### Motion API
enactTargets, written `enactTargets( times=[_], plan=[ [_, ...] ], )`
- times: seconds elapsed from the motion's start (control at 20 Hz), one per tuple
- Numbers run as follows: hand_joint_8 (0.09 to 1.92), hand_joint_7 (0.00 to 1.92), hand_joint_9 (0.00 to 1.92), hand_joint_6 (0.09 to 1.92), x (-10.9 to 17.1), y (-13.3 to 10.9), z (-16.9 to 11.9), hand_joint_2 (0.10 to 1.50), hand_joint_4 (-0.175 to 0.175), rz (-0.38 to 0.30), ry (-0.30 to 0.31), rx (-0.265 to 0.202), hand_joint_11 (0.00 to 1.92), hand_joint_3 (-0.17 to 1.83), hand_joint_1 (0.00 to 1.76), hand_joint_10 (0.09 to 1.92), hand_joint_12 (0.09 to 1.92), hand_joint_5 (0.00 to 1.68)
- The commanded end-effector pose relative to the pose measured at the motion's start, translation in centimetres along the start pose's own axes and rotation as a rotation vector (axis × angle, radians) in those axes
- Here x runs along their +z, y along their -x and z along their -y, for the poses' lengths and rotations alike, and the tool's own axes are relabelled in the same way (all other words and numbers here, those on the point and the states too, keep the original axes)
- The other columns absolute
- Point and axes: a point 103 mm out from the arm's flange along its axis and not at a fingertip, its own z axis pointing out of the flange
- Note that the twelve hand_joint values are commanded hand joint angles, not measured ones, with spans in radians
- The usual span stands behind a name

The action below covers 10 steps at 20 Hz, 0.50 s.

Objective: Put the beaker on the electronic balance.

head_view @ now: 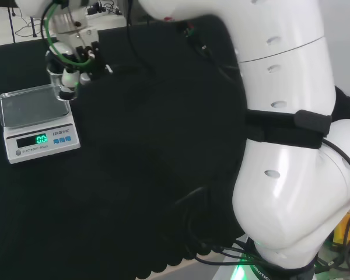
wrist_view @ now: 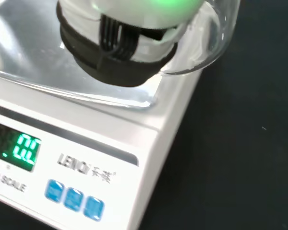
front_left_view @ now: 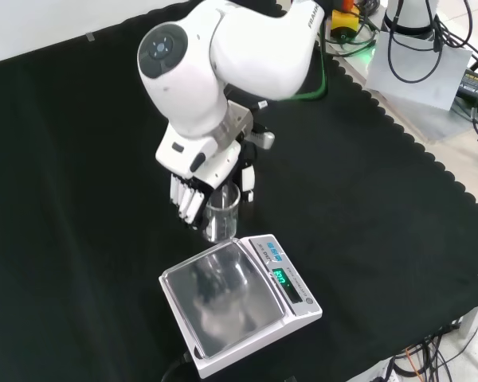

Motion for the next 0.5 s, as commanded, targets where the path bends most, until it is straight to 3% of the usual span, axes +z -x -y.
enactTargets(
  times=[0.05,0.3,0.5],
  plan=[
    [1.44,0.74,0.89,1.42,1.5,-5.4,-2.4,1.23,-0.175,0.028,-0.051,-0.1,0.85,0.04,1.19,1.28,1.21,0.7],
    [1.44,0.74,0.89,1.42,2.3,-6.8,-3.7,1.23,-0.175,0.033,-0.062,-0.125,0.85,0.04,1.19,1.28,1.2,0.71],
    [1.43,0.74,0.89,1.42,3.0,-6.6,-4.6,1.23,-0.175,0.038,-0.071,-0.121,0.85,0.04,1.2,1.28,1.2,0.71]
  ],
)
